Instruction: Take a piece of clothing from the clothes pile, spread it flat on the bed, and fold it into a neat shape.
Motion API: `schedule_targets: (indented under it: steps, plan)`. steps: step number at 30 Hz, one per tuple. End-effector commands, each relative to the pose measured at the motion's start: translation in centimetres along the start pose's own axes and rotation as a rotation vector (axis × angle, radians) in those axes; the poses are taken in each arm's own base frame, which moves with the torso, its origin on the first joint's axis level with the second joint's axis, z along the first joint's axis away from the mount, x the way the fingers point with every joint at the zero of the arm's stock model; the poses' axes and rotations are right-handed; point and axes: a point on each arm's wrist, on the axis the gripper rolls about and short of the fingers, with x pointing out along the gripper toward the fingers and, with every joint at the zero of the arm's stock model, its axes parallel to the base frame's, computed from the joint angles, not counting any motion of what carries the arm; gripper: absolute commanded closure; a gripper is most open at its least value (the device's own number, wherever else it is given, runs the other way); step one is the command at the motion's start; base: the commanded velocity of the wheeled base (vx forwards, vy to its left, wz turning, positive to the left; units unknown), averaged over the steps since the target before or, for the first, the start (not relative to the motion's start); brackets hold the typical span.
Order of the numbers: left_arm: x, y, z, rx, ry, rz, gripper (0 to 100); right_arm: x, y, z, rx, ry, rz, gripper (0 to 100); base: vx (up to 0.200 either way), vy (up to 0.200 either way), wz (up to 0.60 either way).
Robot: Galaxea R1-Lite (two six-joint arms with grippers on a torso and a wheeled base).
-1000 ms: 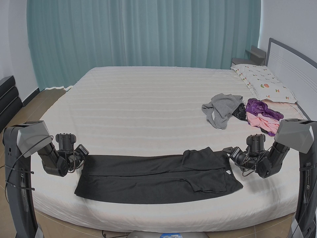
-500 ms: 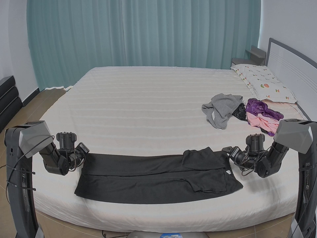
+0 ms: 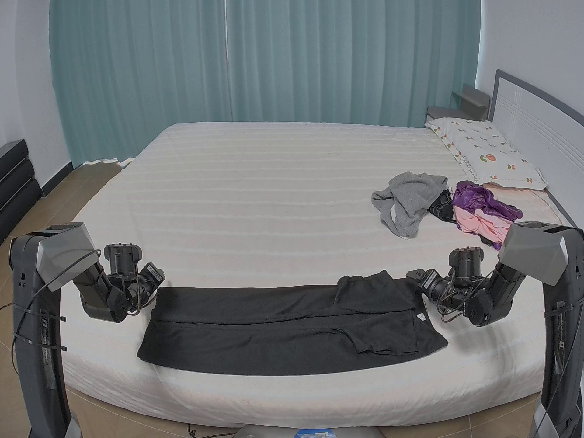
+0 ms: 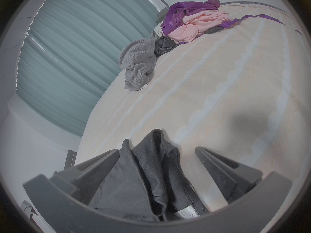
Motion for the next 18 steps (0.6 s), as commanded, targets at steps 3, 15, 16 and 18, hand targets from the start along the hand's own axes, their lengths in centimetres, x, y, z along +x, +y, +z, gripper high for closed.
schedule_targets:
  steps: [3, 15, 16, 18]
  plan:
    - [-0.3, 0.3, 0.0, -0.021, 0.003, 0.006, 0, -1.2, 0.4, 0.2, -0.001, -0.001, 0.004, 0, 0.000, 0.000, 0.00]
    - [-5.4, -0.5, 0.9, -0.105, 0.073, -0.062, 0, -5.2, 4.1, 0.4, -0.026, -0.033, 0.072, 0, 0.000, 0.000, 0.00]
    - [-5.8, -0.6, 1.0, -0.111, 0.073, -0.064, 0, -5.5, 4.4, 0.3, -0.030, -0.036, 0.073, 0, 0.000, 0.000, 0.00]
    - [-7.2, -0.8, 1.0, -0.129, 0.078, -0.069, 0, -6.8, 4.9, 0.2, -0.034, -0.033, 0.078, 0, 0.000, 0.000, 0.00]
